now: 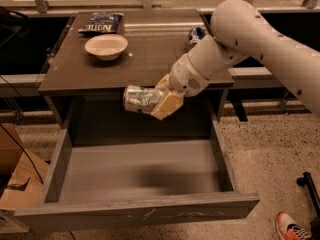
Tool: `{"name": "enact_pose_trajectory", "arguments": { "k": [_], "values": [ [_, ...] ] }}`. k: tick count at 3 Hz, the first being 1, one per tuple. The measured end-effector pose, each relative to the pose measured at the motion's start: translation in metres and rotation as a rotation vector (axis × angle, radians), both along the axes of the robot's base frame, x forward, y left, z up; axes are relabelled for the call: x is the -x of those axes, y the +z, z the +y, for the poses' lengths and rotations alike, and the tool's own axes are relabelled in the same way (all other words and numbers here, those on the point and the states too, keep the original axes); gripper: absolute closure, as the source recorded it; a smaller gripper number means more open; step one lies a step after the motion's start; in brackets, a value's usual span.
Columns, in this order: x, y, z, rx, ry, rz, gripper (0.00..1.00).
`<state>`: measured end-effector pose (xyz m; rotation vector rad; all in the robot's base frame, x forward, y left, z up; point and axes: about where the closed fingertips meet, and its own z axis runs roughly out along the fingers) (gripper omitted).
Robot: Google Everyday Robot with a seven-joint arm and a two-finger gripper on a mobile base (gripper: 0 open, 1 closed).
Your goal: Place 7up can into top drawer
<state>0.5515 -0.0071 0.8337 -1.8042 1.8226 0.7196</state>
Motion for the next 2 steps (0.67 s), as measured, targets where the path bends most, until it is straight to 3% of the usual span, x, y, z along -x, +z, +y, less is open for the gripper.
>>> {"name": "enact_pose_trajectory", "arguments": {
  "k": [1, 2],
  "values": [
    [0.024, -0.042, 0.010, 0.011, -0.002, 0.134, 1.00],
    [0.037, -0.083, 0.018, -0.003, -0.077, 0.234, 1.00]
  ]
}}
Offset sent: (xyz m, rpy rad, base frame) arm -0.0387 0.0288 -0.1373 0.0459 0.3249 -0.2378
